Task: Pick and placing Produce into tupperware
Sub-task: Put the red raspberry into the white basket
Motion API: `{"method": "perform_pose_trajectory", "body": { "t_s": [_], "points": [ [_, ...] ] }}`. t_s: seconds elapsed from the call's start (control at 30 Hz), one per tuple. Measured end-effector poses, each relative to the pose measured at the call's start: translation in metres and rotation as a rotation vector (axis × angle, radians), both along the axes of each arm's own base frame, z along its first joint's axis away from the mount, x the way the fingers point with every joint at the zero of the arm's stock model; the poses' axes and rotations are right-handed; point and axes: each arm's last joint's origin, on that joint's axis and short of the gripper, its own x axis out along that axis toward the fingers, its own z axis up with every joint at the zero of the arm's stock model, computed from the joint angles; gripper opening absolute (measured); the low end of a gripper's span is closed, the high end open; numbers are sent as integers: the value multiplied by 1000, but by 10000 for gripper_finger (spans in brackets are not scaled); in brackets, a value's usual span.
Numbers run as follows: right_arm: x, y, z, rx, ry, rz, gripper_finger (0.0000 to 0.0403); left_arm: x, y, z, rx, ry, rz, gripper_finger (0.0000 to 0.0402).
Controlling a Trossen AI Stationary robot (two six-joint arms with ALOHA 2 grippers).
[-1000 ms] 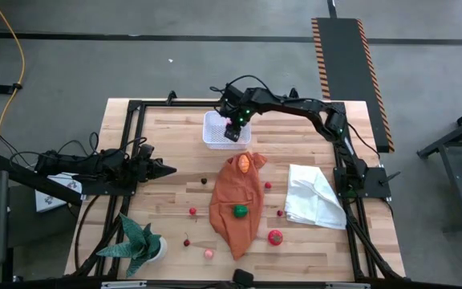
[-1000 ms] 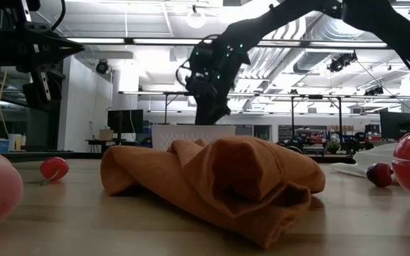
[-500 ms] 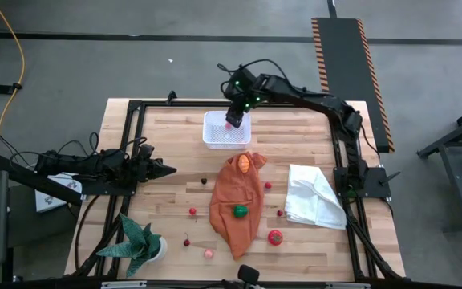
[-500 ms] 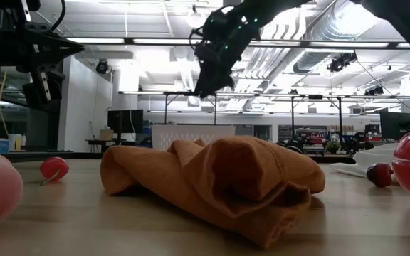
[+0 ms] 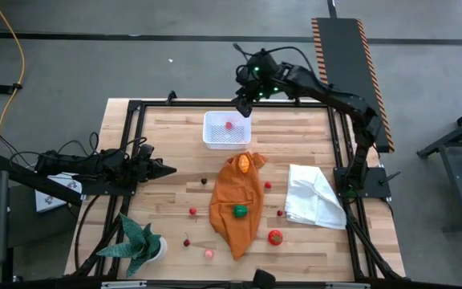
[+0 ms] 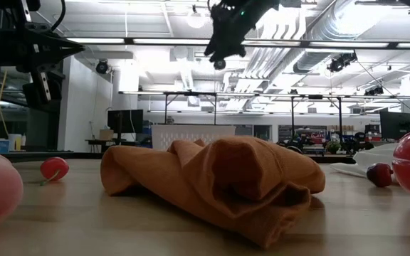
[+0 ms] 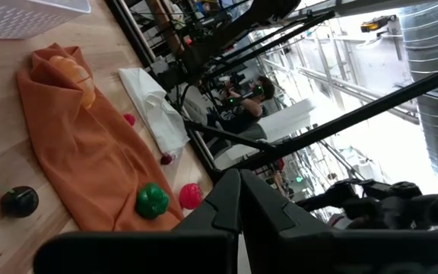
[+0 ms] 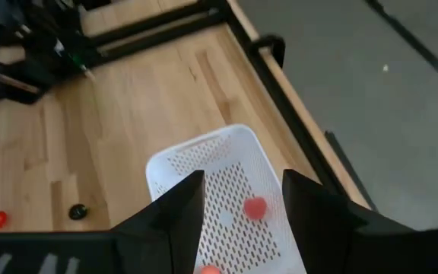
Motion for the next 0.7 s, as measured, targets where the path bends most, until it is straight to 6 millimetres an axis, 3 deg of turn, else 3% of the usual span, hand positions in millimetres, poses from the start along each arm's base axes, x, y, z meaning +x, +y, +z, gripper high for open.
{"method": "perform_pose_trajectory", "body": {
  "t_s": [0.4,0.7],
  "points": [
    [-47,24,62,-75,-150,-25,167,0,0,0,0,0,0,1],
    [-102,42,104,-151,-232,-94,167,0,0,0,0,-1,8,1]
  ]
}}
